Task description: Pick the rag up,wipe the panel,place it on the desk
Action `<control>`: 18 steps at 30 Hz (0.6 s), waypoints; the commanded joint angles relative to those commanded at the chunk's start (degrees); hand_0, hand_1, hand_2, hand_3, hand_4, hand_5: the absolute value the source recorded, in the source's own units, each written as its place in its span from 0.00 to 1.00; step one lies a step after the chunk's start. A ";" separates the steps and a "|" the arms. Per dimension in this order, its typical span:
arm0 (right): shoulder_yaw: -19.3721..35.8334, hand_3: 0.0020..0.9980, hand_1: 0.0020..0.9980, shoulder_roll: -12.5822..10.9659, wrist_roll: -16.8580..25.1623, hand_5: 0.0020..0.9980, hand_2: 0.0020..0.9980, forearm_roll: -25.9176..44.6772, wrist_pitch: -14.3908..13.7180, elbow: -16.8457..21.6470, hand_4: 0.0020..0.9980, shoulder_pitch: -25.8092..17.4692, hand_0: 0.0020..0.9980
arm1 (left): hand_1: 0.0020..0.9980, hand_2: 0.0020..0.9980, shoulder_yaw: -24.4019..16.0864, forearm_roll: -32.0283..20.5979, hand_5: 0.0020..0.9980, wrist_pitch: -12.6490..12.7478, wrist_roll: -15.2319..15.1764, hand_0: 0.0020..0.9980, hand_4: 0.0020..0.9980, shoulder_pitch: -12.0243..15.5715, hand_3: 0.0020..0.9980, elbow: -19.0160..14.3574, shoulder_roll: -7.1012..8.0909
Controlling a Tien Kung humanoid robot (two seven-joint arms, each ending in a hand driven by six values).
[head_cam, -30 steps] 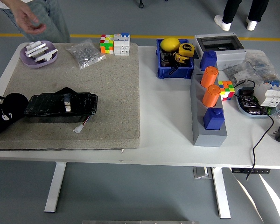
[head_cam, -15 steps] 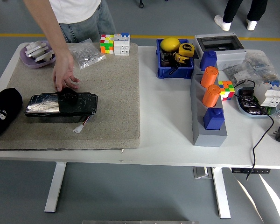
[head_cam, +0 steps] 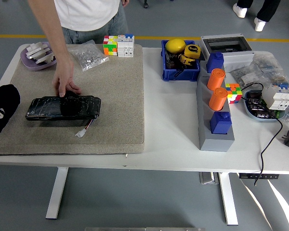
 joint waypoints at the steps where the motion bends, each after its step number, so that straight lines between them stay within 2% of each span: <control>1: 0.08 0.60 0.63 0.05 -0.01 0.48 0.68 -0.03 0.03 0.00 1.00 -0.06 0.75 | 0.14 0.59 0.42 0.00 0.00 -0.12 0.70 0.29 0.00 0.43 0.36 -2.61 -0.16; 3: 0.17 0.60 0.63 0.13 0.03 0.48 0.68 -0.01 0.06 0.00 1.00 -0.10 0.75 | 0.14 0.59 1.27 -0.02 0.00 -0.28 1.42 0.29 0.00 0.76 0.36 -6.15 -0.41; 5: 0.22 0.60 0.63 0.17 0.09 0.48 0.68 -0.18 0.14 0.00 1.00 -0.04 0.75 | 0.14 0.59 2.35 -0.24 0.00 -0.32 1.55 0.29 0.00 0.60 0.36 -7.43 -0.80; 12: 0.83 0.60 0.63 0.03 0.43 0.48 0.68 -0.87 0.13 0.00 1.00 0.34 0.75 | 0.14 0.59 3.61 -0.36 0.00 -0.45 0.98 0.29 0.00 -0.82 0.36 -4.10 -2.12; 18: 0.57 0.60 0.63 -0.11 0.31 0.48 0.68 -0.56 0.12 0.00 1.00 0.11 0.75 | 0.14 0.59 3.91 -0.63 0.00 -0.39 0.56 0.29 0.00 -1.34 0.36 -2.36 -2.31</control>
